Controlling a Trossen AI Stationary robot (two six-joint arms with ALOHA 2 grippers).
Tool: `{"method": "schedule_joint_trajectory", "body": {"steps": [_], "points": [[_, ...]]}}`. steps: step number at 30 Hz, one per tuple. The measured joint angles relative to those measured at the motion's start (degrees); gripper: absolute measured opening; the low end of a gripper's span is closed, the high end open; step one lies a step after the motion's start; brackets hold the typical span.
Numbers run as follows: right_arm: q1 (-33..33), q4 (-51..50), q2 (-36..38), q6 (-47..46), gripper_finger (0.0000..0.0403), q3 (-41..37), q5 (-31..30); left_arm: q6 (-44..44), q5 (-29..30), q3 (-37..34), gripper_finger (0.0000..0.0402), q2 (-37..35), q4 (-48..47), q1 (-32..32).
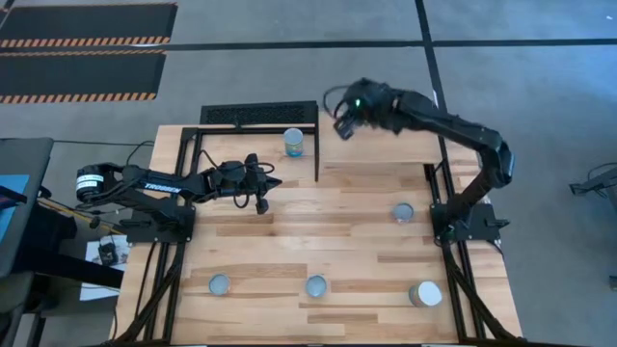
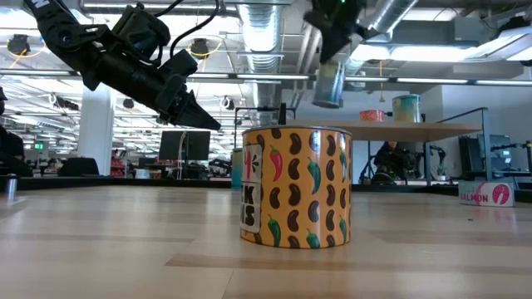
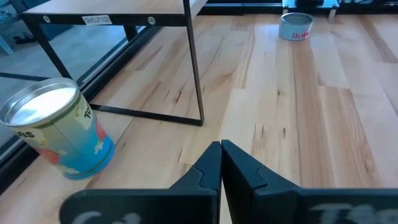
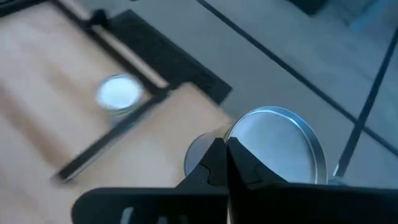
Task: Pick and place cans onto a shelf
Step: Put the canned peas on the shelf
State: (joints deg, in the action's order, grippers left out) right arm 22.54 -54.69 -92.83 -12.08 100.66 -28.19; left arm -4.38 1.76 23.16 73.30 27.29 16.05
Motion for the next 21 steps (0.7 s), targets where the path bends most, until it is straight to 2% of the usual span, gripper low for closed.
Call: {"method": "schedule_joint_trajectory", "body": {"steps": [7, 21], "points": [[9.2, -1.7, -1.3, 2.2, 0.0005, -0.1, 6.4, 0.5, -0.1, 0.0, 0.0, 0.0, 0.0, 0.0], [11.6, -1.9, -3.1, 7.5, 0.0004, -0.1, 8.4, 0.7, -0.5, 0.0, 0.0, 0.0, 0.2, 0.0]]}}
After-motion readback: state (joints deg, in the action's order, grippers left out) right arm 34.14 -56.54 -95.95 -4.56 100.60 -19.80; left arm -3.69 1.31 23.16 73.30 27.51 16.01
